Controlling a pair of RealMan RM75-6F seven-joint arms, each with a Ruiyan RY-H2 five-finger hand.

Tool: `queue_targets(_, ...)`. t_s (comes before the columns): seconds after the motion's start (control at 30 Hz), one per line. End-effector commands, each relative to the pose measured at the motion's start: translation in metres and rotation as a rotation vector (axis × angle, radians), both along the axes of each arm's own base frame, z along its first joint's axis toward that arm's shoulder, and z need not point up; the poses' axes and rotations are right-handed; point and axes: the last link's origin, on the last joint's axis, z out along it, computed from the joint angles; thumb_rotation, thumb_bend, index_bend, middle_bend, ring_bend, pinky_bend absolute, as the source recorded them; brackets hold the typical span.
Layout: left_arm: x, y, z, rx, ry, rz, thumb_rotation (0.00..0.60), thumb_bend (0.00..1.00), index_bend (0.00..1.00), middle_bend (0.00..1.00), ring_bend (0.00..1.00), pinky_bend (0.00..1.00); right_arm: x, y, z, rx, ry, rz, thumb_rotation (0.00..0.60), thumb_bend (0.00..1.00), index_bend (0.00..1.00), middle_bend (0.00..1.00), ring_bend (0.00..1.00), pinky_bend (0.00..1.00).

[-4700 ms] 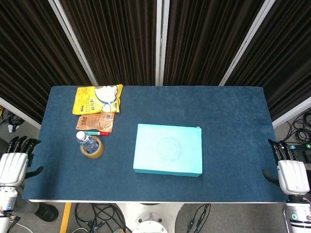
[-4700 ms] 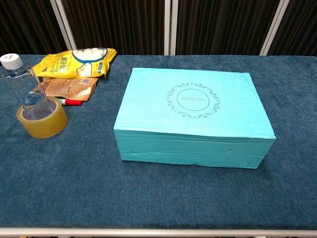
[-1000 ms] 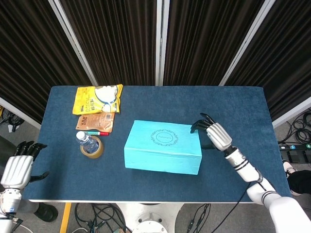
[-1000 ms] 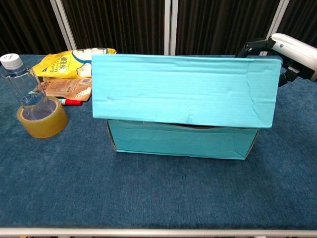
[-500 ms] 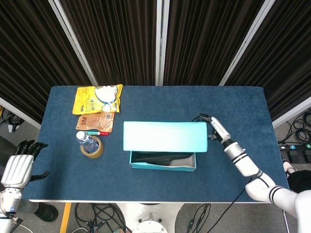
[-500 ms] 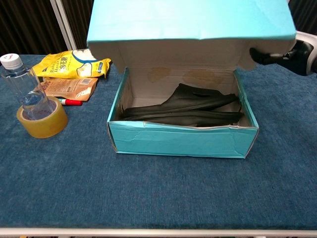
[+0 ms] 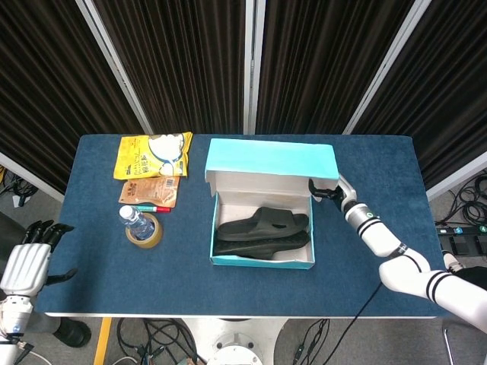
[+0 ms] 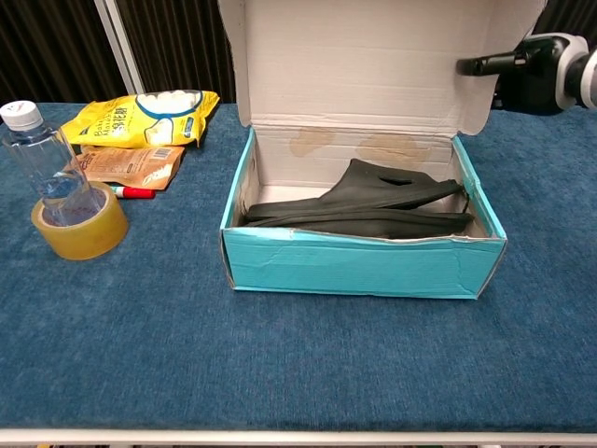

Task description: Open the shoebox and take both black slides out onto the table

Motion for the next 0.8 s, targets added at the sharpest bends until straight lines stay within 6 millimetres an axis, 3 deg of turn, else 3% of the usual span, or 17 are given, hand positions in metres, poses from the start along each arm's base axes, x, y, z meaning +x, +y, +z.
queue_targets(0.03, -0.002, 0.0, 0.0, 0.004, -0.006, 0.003, 0.6, 0.11, 0.21, 0.19, 0.1, 0.09, 0.016, -0.011, -0.003, 0.016, 0.057, 0.02, 0.6, 0.31, 0.15, 0.16, 0.04, 0.0)
queue_targets(0.13, -0.004, -0.001, 0.0, 0.005, -0.009, 0.006, 0.6, 0.11, 0.21, 0.19, 0.1, 0.09, 0.017, -0.021, 0.0, 0.031, 0.165, 0.053, 0.6, 0.09, 0.01, 0.04, 0.0, 0.0)
queue_targets(0.23, -0.005, -0.002, 0.001, 0.005, -0.012, 0.005, 0.6, 0.11, 0.21, 0.19, 0.1, 0.09, 0.013, -0.029, 0.005, 0.042, 0.305, 0.096, 0.6, 0.01, 0.0, 0.0, 0.0, 0.0)
queue_targets(0.53, -0.006, -0.002, -0.001, 0.006, -0.014, -0.002, 0.6, 0.11, 0.21, 0.19, 0.1, 0.09, -0.02, -0.024, 0.027, 0.009, 0.561, 0.147, 0.6, 0.0, 0.0, 0.0, 0.0, 0.0)
queue_targets(0.8, 0.0, 0.004, 0.0, 0.01, -0.01, -0.022, 0.6, 0.11, 0.21, 0.19, 0.1, 0.09, -0.032, 0.001, 0.052, -0.08, 0.689, 0.23, 0.6, 0.0, 0.0, 0.0, 0.0, 0.0)
